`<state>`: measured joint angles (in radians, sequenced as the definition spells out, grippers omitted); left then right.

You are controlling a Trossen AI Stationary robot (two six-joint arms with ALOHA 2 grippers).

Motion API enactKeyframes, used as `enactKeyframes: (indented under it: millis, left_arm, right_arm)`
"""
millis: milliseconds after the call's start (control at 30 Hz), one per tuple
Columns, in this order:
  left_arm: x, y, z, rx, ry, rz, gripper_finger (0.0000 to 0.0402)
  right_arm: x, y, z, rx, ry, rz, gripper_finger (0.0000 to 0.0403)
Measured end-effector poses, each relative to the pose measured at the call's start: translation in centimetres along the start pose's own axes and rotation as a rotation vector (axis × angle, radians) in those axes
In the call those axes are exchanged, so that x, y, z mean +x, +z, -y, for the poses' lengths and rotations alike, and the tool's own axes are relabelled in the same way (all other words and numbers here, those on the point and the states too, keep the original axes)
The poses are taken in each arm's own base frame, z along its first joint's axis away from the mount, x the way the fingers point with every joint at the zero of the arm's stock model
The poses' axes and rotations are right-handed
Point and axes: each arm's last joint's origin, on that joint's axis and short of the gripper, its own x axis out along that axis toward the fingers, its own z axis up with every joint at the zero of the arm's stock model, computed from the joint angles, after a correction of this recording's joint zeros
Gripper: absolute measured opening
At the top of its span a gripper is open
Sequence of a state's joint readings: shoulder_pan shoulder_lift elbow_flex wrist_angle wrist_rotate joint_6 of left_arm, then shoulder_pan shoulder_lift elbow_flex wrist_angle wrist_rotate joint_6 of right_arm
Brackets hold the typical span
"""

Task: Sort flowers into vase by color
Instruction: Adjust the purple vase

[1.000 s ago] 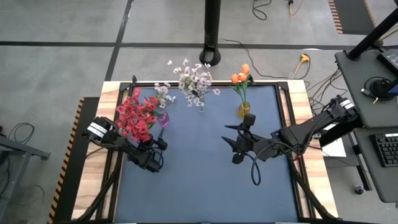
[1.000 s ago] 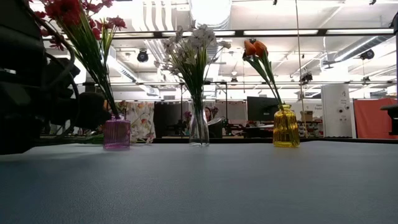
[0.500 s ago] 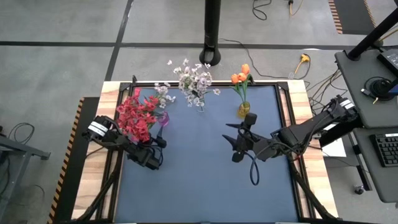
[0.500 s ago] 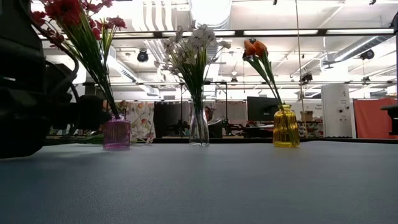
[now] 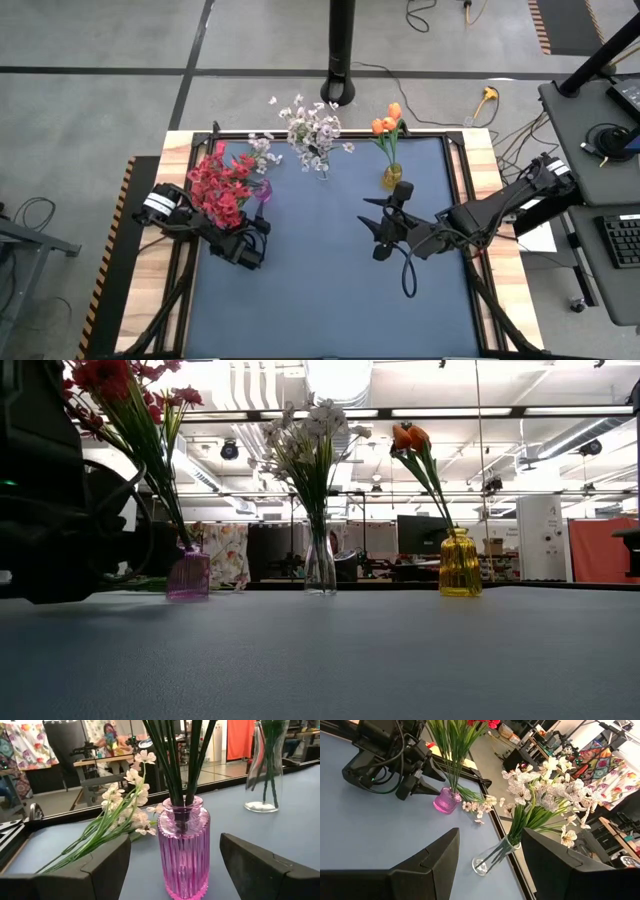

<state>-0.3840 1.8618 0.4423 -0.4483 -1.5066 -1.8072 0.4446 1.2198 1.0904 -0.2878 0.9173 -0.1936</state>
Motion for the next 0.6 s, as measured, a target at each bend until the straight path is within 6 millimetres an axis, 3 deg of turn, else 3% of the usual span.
enactKeyframes:
  millis: [600]
  left_arm:
    - [0.41, -0.06, 0.07, -0.012, 0.021, 0.001, 0.0288]
  right_arm:
    - [0.0, 0.0, 0.0, 0.0, 0.0, 0.0, 0.0206]
